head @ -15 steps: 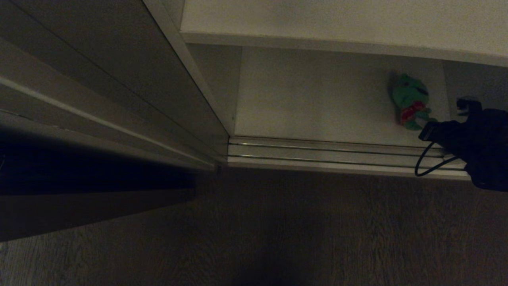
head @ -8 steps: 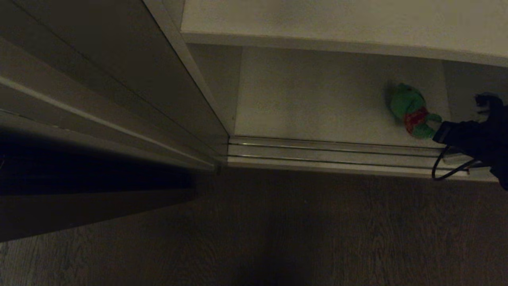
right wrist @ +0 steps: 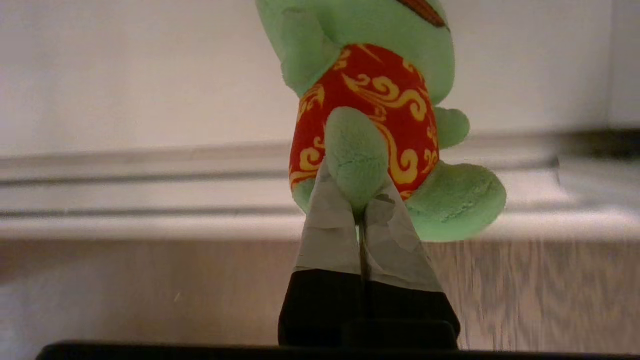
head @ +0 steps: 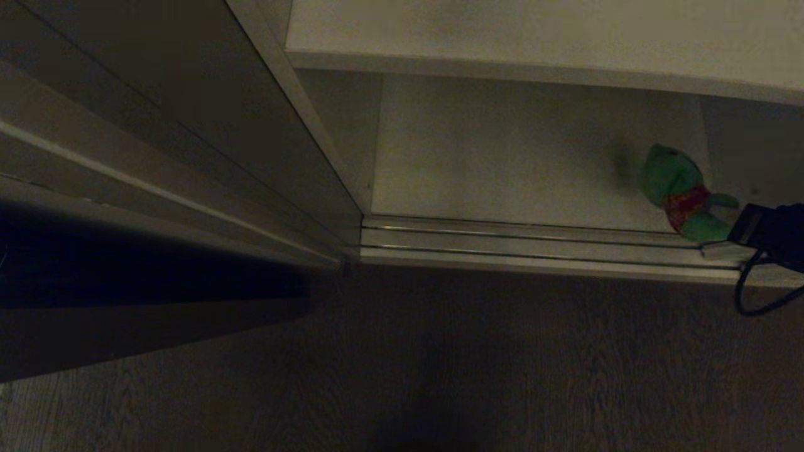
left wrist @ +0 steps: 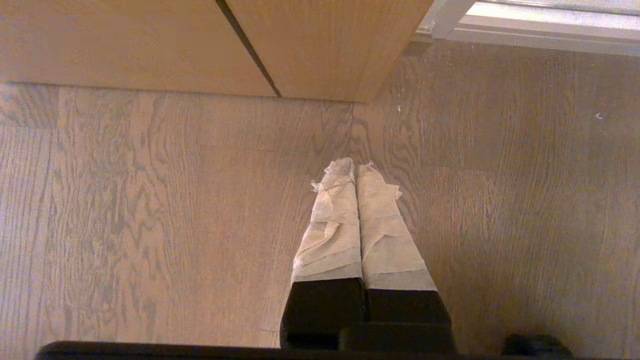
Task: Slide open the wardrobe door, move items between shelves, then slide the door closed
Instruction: Place the green doll on the higher shelf
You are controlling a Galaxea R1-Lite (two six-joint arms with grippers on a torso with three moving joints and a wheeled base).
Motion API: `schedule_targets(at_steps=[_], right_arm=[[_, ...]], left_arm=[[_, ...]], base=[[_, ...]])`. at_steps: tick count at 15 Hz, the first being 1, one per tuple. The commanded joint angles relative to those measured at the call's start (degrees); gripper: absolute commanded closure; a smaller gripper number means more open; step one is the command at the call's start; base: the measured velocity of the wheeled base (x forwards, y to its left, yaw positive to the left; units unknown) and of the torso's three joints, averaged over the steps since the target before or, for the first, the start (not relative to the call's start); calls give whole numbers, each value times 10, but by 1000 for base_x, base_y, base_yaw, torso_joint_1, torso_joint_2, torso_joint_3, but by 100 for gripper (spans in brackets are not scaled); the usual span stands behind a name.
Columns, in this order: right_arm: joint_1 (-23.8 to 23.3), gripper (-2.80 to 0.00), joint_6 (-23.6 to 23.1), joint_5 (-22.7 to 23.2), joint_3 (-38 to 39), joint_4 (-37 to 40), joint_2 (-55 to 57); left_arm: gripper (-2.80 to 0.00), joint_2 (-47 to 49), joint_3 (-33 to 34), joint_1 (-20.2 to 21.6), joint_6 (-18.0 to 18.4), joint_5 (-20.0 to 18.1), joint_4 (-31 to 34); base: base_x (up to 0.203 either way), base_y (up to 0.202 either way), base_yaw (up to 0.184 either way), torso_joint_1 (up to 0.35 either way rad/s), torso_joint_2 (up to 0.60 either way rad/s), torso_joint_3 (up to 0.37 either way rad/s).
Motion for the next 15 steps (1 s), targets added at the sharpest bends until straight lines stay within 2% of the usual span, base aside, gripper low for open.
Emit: schedule_targets(at_steps=[1,5,11,15], right_arm=[[-1,0,0,3,62,14,-84],[-1,0,-4,11,142,78,-208],[-1,0,-29,7,267,236,-418],[12,0,-30,-13,304,397,-569]], left_arm=[[0,0,0,0,0,0,0],[0,0,0,0,0,0,0],[0,0,0,0,0,0,0],[0,0,0,0,0,0,0]], base=[[0,0,0,0,0,0],[0,0,0,0,0,0],[0,0,0,0,0,0],[0,0,0,0,0,0]])
